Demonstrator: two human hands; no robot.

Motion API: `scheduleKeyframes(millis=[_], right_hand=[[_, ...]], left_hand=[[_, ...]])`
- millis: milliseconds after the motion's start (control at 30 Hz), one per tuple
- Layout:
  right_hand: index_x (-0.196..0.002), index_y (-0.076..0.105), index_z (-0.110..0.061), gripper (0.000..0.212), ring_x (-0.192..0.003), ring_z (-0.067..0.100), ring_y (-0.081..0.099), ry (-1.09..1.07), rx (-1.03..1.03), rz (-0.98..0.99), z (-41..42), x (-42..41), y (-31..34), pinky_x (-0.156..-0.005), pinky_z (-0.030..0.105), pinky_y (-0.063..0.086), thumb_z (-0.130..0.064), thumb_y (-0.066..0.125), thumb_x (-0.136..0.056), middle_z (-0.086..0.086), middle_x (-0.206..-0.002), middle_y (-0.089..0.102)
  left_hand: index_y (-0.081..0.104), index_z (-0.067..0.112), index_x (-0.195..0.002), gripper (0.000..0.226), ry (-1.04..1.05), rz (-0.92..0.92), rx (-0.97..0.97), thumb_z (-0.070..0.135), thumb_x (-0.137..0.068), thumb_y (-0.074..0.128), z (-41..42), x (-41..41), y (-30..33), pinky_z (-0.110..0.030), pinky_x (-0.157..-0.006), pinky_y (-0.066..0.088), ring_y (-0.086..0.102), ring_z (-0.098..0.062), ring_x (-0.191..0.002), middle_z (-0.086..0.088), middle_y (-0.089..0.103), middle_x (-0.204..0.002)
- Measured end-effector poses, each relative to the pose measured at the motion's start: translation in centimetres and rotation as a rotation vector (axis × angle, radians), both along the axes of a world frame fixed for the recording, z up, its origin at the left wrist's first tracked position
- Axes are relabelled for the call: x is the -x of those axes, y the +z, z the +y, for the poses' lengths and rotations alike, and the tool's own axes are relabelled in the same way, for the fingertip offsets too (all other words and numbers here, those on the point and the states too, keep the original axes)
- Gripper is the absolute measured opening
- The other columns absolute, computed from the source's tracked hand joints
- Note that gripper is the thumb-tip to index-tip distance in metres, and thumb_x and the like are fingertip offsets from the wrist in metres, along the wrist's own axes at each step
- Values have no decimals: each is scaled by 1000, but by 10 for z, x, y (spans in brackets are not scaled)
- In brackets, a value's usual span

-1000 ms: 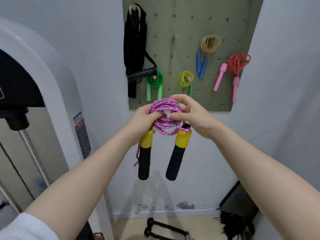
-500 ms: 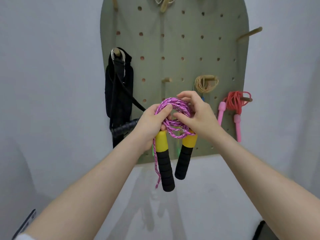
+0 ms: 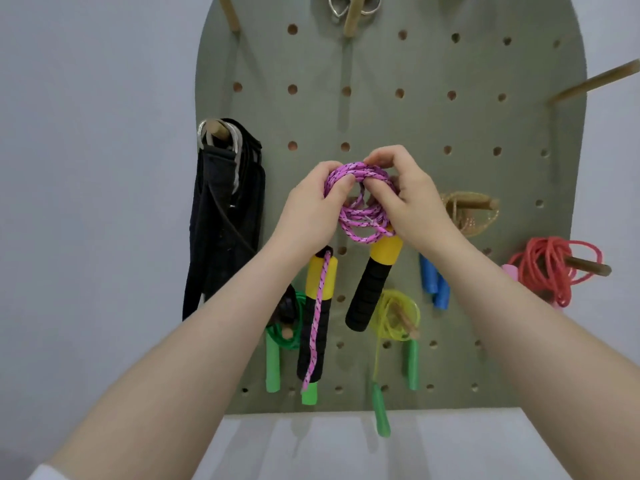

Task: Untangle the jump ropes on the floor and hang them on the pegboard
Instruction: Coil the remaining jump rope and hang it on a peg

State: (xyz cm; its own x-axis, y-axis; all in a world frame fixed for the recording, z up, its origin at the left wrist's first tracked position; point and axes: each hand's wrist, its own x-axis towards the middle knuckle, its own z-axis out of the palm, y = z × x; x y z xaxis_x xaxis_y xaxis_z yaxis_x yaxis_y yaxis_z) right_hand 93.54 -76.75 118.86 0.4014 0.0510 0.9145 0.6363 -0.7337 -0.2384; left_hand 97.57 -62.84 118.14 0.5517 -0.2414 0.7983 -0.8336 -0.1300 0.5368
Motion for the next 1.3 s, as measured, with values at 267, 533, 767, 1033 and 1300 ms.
scheduleKeyframes(millis=[267, 533, 767, 1033, 1300], right_hand=[[-98, 55, -26, 10, -79, -10, 56, 110, -94, 129, -14, -53, -3, -72, 11, 45, -18, 54, -92, -17, -87, 60], [-100, 56, -19, 17, -73, 11, 64, 530, -230, 256, -21, -38, 8, -73, 27, 55, -7, 59, -89, -1, -83, 67], [-95, 55, -15, 19, -64, 3, 62, 778, -371, 307, -25, -27, -7, -62, 18, 51, 1, 59, -85, -10, -73, 65], [-87, 52, -14, 15, -65, 7, 65, 621, -303, 245, -20, -18, -5, -63, 21, 52, -2, 62, -86, -6, -70, 67], [-94, 50, -24, 11, -81, 20, 60, 276, -197, 239, -26, -56, -1, -79, 41, 49, -18, 58, -90, 12, -95, 64]], left_hand=[[57, 19, -113, 23, -59, 219, 54, 28, -99, 42, -15, -38, -11, -17, -45, 32, 43, 0, -44, 8, 50, -63], [61, 24, -100, 16, -59, 2, 103, 27, -98, 45, -8, -26, 4, -32, -62, 44, 50, -10, -60, 7, 53, -68], [60, 30, -90, 12, -38, -64, 43, 32, -93, 48, -10, -10, -6, -41, -59, 47, 54, -11, -61, 2, 60, -72], [56, 25, -96, 16, 131, -135, -75, 34, -97, 44, -9, -6, -10, -15, -49, 36, 45, 3, -46, 13, 59, -65], [56, 27, -82, 25, 171, -3, -43, 34, -99, 39, -27, -40, -4, -28, -57, 37, 50, 2, -55, 19, 61, -65]])
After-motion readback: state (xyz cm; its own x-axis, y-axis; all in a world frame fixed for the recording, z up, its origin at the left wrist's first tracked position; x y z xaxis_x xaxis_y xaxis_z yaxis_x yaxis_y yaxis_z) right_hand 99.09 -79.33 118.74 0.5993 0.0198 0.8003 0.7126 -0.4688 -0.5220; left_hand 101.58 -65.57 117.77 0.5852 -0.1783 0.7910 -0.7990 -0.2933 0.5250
